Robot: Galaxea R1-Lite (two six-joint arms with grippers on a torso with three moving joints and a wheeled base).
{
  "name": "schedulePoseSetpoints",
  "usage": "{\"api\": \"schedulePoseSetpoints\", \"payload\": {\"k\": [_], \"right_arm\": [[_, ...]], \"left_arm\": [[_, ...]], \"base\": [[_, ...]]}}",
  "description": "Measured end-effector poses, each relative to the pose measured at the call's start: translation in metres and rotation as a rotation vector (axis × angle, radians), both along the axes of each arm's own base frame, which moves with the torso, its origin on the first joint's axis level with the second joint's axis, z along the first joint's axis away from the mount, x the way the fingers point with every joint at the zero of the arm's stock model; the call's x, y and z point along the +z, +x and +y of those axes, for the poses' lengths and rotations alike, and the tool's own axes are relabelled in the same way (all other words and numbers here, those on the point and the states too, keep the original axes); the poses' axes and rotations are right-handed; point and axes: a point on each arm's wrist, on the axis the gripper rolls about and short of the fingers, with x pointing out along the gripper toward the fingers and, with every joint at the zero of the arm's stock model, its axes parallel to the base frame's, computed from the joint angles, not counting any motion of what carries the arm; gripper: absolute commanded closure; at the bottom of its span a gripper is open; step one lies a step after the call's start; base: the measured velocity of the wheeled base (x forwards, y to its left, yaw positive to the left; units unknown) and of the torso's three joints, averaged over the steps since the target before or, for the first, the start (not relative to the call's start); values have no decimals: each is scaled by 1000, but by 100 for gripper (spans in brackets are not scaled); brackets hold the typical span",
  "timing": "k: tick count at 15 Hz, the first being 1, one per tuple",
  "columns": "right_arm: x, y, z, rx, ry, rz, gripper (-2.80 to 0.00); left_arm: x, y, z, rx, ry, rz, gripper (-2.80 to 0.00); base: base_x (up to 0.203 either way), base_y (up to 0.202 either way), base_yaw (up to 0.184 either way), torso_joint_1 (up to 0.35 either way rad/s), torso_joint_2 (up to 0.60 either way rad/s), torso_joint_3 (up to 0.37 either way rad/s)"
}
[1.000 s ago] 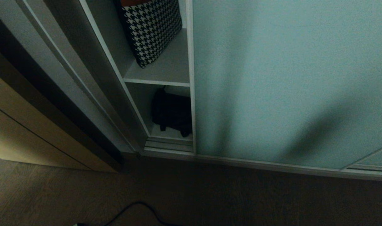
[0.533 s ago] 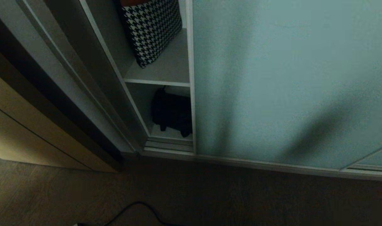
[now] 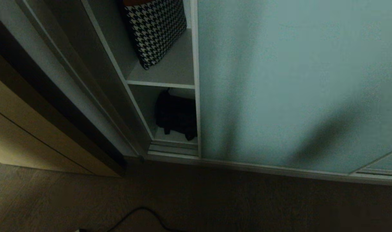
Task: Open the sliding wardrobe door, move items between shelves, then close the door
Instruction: Close the door
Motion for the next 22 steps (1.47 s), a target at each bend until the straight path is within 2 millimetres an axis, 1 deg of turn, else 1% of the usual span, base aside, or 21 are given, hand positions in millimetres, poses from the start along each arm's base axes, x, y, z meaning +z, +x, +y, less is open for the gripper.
{"api": "schedulePoseSetpoints", "payload": {"k": [1, 2, 4, 6, 8, 10, 12, 16, 18, 22], "right_arm": [[0, 0, 0, 0, 0, 0, 0], [0, 0, 0, 0, 0, 0, 0], [0, 0, 0, 0, 0, 0, 0], [0, 0, 0, 0, 0, 0, 0], [0, 0, 0, 0, 0, 0, 0], [0, 0, 0, 0, 0, 0, 0], [0, 0, 0, 0, 0, 0, 0], [0, 0, 0, 0, 0, 0, 0], [0, 0, 0, 0, 0, 0, 0], [0, 0, 0, 0, 0, 0, 0]], "left_arm": [[6, 19, -10, -94, -13, 29, 0], [10, 34, -21, -170, -29, 61, 0], [12, 53, -45, -293, -44, 113, 0], [11, 58, -65, -388, -53, 156, 0], [10, 60, -77, -434, -66, 186, 0], [7, 67, -85, -443, -67, 206, 0], [2, 79, -95, -414, -75, 228, 0], [-6, 109, -124, -269, -146, 202, 0], [-12, 124, -135, -206, -180, 183, 0], [-26, 149, -151, -172, -208, 155, 0]], "base": [[0, 0, 0, 0, 0, 0], [0, 0, 0, 0, 0, 0], [0, 0, 0, 0, 0, 0], [0, 0, 0, 0, 0, 0], [0, 0, 0, 0, 0, 0], [0, 0, 0, 0, 0, 0], [0, 0, 0, 0, 0, 0], [0, 0, 0, 0, 0, 0], [0, 0, 0, 0, 0, 0], [0, 0, 0, 0, 0, 0]]}}
